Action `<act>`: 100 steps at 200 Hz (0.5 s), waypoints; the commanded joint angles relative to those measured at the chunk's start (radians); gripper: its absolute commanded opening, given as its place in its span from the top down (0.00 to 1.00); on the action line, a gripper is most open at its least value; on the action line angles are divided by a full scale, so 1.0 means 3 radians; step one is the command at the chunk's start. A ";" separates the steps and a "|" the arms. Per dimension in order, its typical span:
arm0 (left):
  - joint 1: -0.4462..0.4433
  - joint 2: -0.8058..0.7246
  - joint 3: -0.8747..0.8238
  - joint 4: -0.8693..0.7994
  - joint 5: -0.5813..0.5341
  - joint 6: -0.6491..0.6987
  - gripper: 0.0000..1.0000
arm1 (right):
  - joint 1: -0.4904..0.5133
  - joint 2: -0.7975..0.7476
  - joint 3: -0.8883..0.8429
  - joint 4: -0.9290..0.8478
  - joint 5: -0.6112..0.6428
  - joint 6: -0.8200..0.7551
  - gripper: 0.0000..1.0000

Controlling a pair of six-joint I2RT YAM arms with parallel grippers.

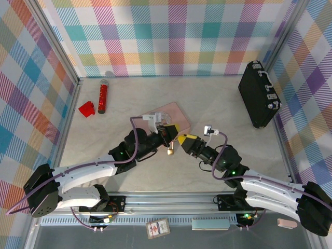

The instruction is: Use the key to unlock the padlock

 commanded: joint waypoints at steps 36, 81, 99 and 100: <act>-0.0042 -0.0021 -0.0211 0.0717 0.0201 -0.0492 1.00 | 0.0011 -0.0161 0.0046 0.0072 0.0077 0.0002 0.56; -0.0042 0.0045 -0.0254 0.0947 0.0248 -0.0615 1.00 | 0.0010 -0.0023 0.0133 0.0253 -0.0164 0.0015 0.66; -0.0042 0.0060 -0.0249 0.0994 0.0279 -0.0656 1.00 | 0.0013 0.0034 0.0133 0.0338 -0.0189 0.0024 0.69; -0.0042 0.0058 -0.0249 0.0998 0.0281 -0.0657 1.00 | 0.0012 0.0035 0.0133 0.0338 -0.0190 0.0026 0.69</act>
